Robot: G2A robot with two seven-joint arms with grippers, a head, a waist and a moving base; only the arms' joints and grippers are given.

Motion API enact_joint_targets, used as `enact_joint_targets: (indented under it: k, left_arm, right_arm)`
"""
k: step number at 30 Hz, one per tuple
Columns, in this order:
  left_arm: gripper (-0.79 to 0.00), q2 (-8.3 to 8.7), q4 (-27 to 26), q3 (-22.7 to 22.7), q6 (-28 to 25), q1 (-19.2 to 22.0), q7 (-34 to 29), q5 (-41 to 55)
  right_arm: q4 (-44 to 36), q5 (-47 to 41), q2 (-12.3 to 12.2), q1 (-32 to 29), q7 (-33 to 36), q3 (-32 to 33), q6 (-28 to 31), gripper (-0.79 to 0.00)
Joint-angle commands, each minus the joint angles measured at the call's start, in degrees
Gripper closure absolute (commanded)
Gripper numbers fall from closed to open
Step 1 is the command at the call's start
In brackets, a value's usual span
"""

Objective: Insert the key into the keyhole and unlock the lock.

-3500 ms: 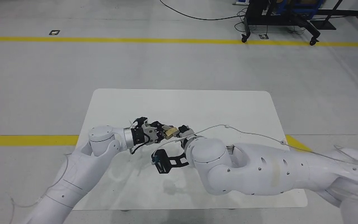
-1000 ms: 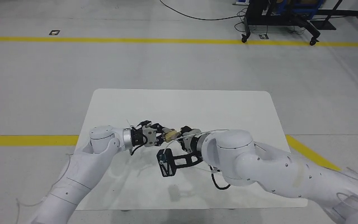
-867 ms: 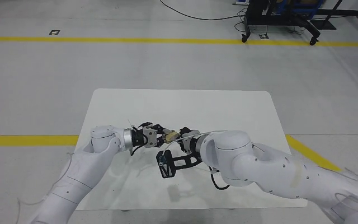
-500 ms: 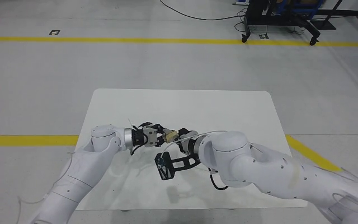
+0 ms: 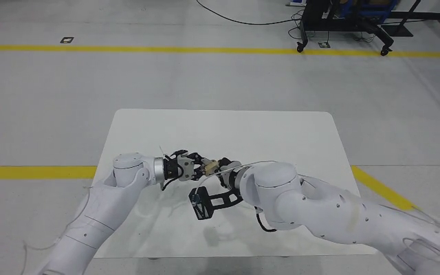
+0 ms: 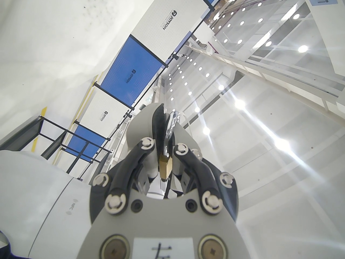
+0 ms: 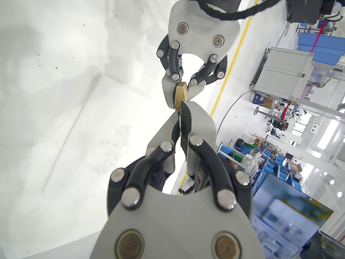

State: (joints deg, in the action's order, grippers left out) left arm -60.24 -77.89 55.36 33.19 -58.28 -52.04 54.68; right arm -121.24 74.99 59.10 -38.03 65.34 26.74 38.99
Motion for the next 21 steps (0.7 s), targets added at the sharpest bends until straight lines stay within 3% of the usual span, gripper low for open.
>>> enact_joint_targets:
  k: [1,15,16,17,21]
  left_arm:
    - [0.000,-0.05,-0.2,-0.1,0.1,0.0,0.4,-0.2]
    - [0.000,-0.26,-0.6,0.3,0.0,-0.2,0.8,-0.5]
    - [0.000,-0.25,-0.6,0.3,0.0,-0.3,0.8,-0.5]
    - [0.000,-0.25,-0.6,0.4,0.0,-0.3,0.7,-0.5]
    - [0.000,-0.23,-0.6,0.8,0.0,-0.5,0.7,-0.4]
  right_arm:
    - [0.1,0.7,0.1,0.2,0.4,-0.5,-0.4,0.000]
    - [2.1,-2.0,1.1,4.0,2.8,-4.6,-2.9,0.000]
    - [2.2,-2.5,1.2,4.3,3.1,-4.6,-3.2,-0.206]
    - [2.1,-3.0,1.2,4.5,3.4,-4.6,-3.5,-0.785]
    - [1.5,-4.5,1.3,5.0,4.2,-4.1,-4.2,-0.785]
